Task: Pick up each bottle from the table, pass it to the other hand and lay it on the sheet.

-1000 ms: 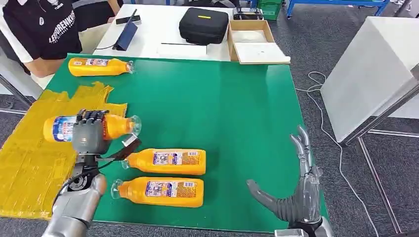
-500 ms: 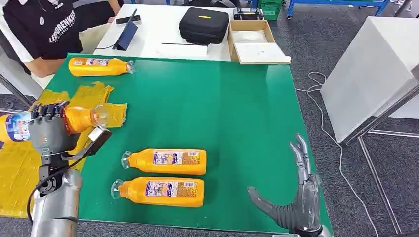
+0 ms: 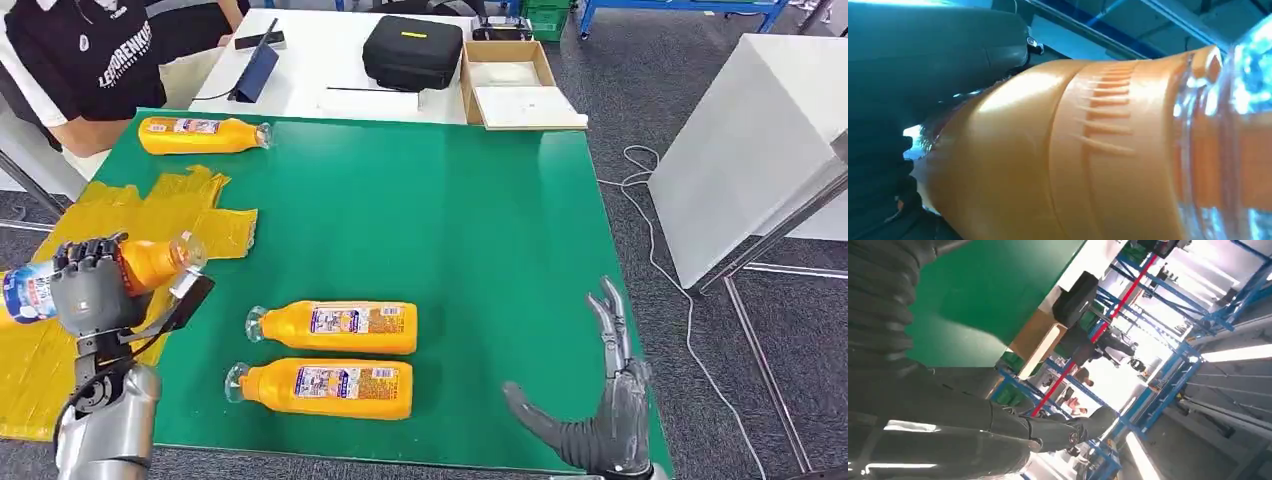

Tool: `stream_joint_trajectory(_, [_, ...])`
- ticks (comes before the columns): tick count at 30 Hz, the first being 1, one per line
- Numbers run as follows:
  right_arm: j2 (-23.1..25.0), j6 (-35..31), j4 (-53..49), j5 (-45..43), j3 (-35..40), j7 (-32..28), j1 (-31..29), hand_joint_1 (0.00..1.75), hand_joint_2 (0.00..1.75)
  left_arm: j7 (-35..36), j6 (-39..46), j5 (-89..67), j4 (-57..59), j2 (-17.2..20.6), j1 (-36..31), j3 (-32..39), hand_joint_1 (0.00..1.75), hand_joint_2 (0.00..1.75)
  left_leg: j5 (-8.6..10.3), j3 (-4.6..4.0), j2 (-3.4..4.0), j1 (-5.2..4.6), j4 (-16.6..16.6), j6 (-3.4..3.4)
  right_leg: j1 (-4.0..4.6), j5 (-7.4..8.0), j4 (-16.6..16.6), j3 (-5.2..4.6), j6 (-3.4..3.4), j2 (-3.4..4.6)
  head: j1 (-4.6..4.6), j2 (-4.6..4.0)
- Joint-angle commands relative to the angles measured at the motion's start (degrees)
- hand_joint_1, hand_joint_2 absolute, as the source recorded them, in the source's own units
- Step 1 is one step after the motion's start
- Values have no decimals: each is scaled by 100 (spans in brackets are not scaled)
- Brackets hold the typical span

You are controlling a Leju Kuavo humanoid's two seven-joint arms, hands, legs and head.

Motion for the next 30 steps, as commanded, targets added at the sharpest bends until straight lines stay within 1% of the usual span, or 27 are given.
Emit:
stream_joint_trajectory(1, [29,4,130,139,181,148,46,0,175,46,2,-83,594,-88,-28,-109,175,175,-2,12,-5,-1,-5,-12,-2,-4,-3,12,-2,-6,-2,0])
stream_joint_trajectory(3, [55,68,193,148,169,183,-37,0,175,58,2,-59,706,-82,-54,-116,175,175,-8,26,-7,1,-4,-25,0,-10,-3,26,-4,-9,-2,0])
stream_joint_trajectory(6, [47,116,294,135,164,175,-94,0,175,126,2,-130,807,-70,-24,-178,175,175,-1,10,-3,0,-5,-12,0,-2,-4,9,-2,-4,0,0])
stream_joint_trajectory(7, [28,112,324,119,171,155,-87,0,175,162,2,-164,812,-66,8,-221,175,175,-3,20,-4,1,-6,-22,0,-4,-5,19,-5,-6,-2,0])
stream_joint_trajectory(10, [11,92,363,82,173,121,-83,0,175,197,2,-182,836,-44,34,-289,175,175,-1,14,-4,0,-7,-14,0,-2,-7,14,-3,-5,-2,0])
stream_joint_trajectory(11, [15,87,364,77,173,118,-90,0,175,206,2,-187,844,-36,35,-302,175,175,-7,30,-4,1,-8,-30,-1,-8,-7,29,-6,-6,0,0])
stream_joint_trajectory(12, [15,87,364,77,173,118,-90,0,175,206,2,-187,844,-36,35,-302,175,175,-4,19,-5,2,-7,-21,1,-4,-7,21,-4,-6,-2,0])
stream_joint_trajectory(13, [31,72,364,64,169,114,-109,0,175,225,2,-190,913,-23,17,-346,175,175,-2,10,-2,2,-4,-12,1,-2,-5,11,-2,-3,-2,0])
stream_joint_trajectory(14, [43,66,365,49,159,118,-133,0,175,328,2,-271,1000,42,-12,-481,175,175,-5,18,-2,2,-5,-19,0,-5,-5,18,-4,-4,0,0])
stream_joint_trajectory(18, [3,52,363,32,150,118,-82,0,175,473,2,-274,1226,137,-35,-659,175,175,-2,13,-5,2,-6,-16,1,-3,-5,15,-3,-6,-2,0])
stream_joint_trajectory(20, [-7,45,360,31,166,99,-44,0,175,564,2,-271,1310,160,-18,-688,175,175,-5,20,-4,2,-7,-22,1,-5,-6,22,-5,-5,-2,0])
stream_joint_trajectory(25, [-7,45,360,31,166,99,-44,0,175,564,2,-271,1310,160,-18,-688,175,175,-1,6,-2,3,-4,-12,2,0,-5,8,-3,-2,0,0])
stream_joint_trajectory(26, [-7,45,360,31,166,99,-44,0,175,564,2,-271,1310,160,-18,-688,175,175,-4,17,-4,3,-5,-21,1,-5,-4,18,-5,-6,-2,0])
stream_joint_trajectory(29, [-7,45,360,31,166,99,-44,0,175,564,2,-271,1310,160,-18,-688,175,175,-2,7,-4,3,-3,-13,2,-1,-4,9,-3,-4,-2,0])
stream_joint_trajectory(30, [-7,45,360,31,166,99,-44,0,175,564,2,-271,1310,160,-18,-688,175,175,-5,15,-2,3,-4,-20,1,-4,-4,16,-4,-2,-2,0])
